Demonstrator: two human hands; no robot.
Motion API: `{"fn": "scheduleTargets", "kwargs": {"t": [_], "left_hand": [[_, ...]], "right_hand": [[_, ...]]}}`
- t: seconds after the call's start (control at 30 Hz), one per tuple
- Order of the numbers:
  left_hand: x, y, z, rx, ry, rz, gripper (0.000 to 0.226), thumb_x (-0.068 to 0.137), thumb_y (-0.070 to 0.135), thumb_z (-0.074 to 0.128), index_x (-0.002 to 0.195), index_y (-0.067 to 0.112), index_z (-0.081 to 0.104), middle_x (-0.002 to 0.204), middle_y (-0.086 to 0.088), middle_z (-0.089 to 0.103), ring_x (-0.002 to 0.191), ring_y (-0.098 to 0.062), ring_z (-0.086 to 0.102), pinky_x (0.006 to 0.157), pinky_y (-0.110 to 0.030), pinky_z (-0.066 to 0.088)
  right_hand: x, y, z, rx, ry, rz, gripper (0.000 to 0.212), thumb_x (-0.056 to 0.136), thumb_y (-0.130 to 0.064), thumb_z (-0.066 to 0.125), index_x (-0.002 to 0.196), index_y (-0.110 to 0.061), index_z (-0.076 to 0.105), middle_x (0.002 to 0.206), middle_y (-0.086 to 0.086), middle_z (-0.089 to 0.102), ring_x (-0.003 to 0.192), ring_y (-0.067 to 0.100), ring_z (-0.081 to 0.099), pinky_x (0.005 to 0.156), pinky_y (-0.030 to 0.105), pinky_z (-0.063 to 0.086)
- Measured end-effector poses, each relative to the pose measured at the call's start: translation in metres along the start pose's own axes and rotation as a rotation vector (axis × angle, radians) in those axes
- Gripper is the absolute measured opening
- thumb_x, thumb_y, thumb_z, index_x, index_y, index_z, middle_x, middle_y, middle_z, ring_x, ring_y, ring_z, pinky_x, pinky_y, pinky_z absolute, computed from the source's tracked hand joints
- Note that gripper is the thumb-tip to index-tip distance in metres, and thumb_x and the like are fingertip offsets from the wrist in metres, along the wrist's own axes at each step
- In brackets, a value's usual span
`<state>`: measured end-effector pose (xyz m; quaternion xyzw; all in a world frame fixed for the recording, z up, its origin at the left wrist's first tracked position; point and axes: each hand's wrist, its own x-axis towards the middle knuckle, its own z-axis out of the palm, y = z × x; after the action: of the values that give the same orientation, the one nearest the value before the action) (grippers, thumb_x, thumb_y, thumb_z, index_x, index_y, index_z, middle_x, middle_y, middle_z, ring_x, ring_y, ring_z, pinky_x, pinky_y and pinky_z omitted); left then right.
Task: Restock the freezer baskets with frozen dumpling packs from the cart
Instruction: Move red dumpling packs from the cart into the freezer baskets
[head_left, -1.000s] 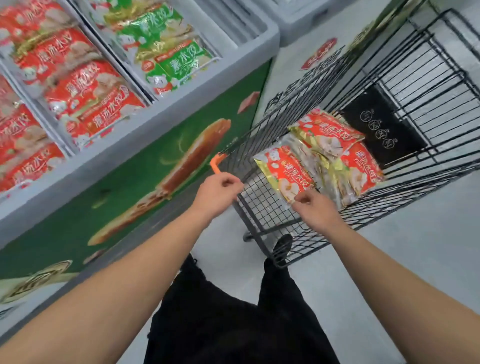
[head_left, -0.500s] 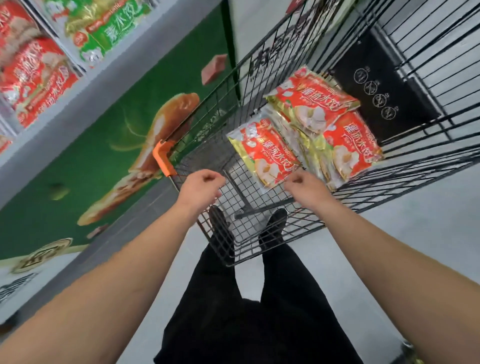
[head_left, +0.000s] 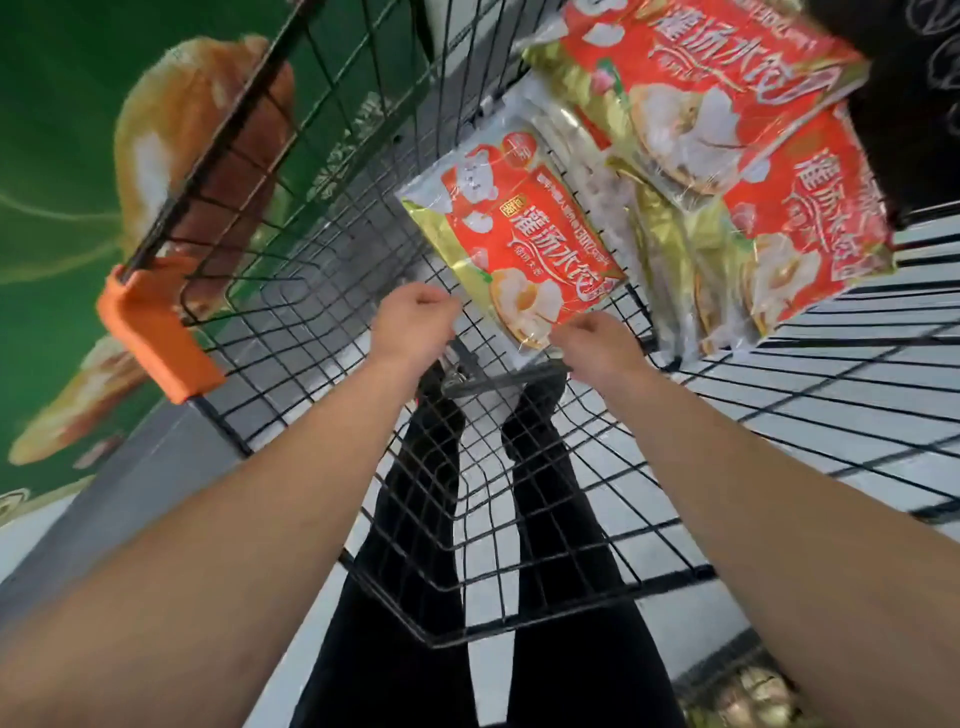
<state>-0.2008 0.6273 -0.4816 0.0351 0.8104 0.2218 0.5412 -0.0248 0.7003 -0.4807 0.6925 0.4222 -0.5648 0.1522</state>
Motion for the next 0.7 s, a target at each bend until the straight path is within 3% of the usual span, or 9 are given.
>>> {"fn": "scheduleTargets", "kwargs": {"t": [0.1,0.17,0.23,0.33,0.4,0.43,0.5,0.6,0.7], "left_hand": [[0.035,-0.001,0.013,-0.008,0.054,-0.048,0.013,0.086,0.030,0.064,0.078,0.022,0.059,0.078,-0.001,0.068,0.093,-0.035,0.072,0.087,-0.047,0.059],[0.062,0.002,0.020,0.015,0.108,-0.037,0.020,0.077,0.038,0.063,0.068,0.022,0.055,0.081,-0.008,0.072,0.088,-0.037,0.072,0.083,-0.048,0.060],[0.085,0.003,0.026,0.047,0.147,-0.031,0.026,0.073,0.042,0.060,0.064,0.018,0.056,0.082,-0.011,0.074,0.083,-0.036,0.073,0.080,-0.046,0.061],[0.113,0.002,0.033,0.126,0.191,-0.039,0.034,0.067,0.043,0.054,0.074,0.011,0.064,0.085,-0.015,0.074,0.080,-0.036,0.074,0.077,-0.045,0.062],[0.115,-0.003,0.035,0.123,0.197,-0.042,0.025,0.074,0.036,0.058,0.069,0.011,0.057,0.081,-0.016,0.071,0.080,-0.036,0.073,0.076,-0.047,0.062],[0.109,-0.003,0.036,0.095,0.200,-0.054,0.024,0.080,0.030,0.060,0.065,0.013,0.052,0.073,-0.014,0.068,0.077,-0.036,0.072,0.075,-0.048,0.062],[0.096,-0.008,0.040,0.032,0.185,-0.104,0.026,0.088,0.021,0.060,0.065,0.013,0.051,0.063,-0.009,0.062,0.060,-0.031,0.067,0.074,-0.049,0.062],[0.069,-0.019,0.046,-0.079,0.128,-0.243,0.015,0.094,0.014,0.060,0.080,0.010,0.060,0.061,-0.005,0.061,0.038,-0.012,0.055,0.065,-0.042,0.063],[0.048,-0.030,0.043,-0.118,0.056,-0.392,0.016,0.095,0.015,0.063,0.080,0.010,0.061,0.064,-0.004,0.063,0.045,-0.010,0.054,0.053,-0.031,0.059]], "right_hand": [[0.036,0.007,0.012,0.115,0.051,0.080,0.023,0.077,-0.028,0.064,0.095,-0.014,0.062,0.083,0.002,0.061,0.085,0.025,0.060,0.084,0.042,0.053],[0.058,0.009,0.018,0.232,0.098,0.161,0.050,0.069,-0.028,0.065,0.114,-0.007,0.058,0.092,0.006,0.063,0.086,0.025,0.061,0.087,0.043,0.054],[0.076,0.012,0.022,0.321,0.150,0.212,0.063,0.066,-0.026,0.064,0.122,-0.002,0.050,0.106,0.014,0.063,0.093,0.029,0.062,0.092,0.046,0.055],[0.087,0.014,0.027,0.392,0.165,0.253,0.067,0.061,-0.029,0.063,0.122,-0.004,0.053,0.108,0.011,0.064,0.095,0.027,0.063,0.092,0.045,0.056],[0.085,0.013,0.027,0.406,0.160,0.271,0.054,0.066,-0.029,0.066,0.115,-0.008,0.057,0.103,0.009,0.065,0.094,0.026,0.064,0.092,0.047,0.056],[0.085,0.014,0.026,0.424,0.160,0.282,0.037,0.072,-0.026,0.068,0.105,-0.009,0.059,0.097,0.008,0.065,0.089,0.024,0.063,0.094,0.048,0.056],[0.085,0.016,0.023,0.466,0.174,0.303,0.013,0.083,-0.017,0.066,0.082,-0.011,0.055,0.086,0.006,0.059,0.081,0.021,0.055,0.099,0.046,0.052],[0.085,0.017,0.014,0.522,0.206,0.329,0.015,0.086,-0.007,0.063,0.077,-0.011,0.052,0.086,0.008,0.059,0.070,0.017,0.053,0.087,0.035,0.055],[0.087,0.020,0.006,0.477,0.202,0.321,0.018,0.087,-0.004,0.060,0.074,-0.015,0.053,0.076,0.003,0.056,0.070,0.018,0.057,0.081,0.034,0.055]]}}
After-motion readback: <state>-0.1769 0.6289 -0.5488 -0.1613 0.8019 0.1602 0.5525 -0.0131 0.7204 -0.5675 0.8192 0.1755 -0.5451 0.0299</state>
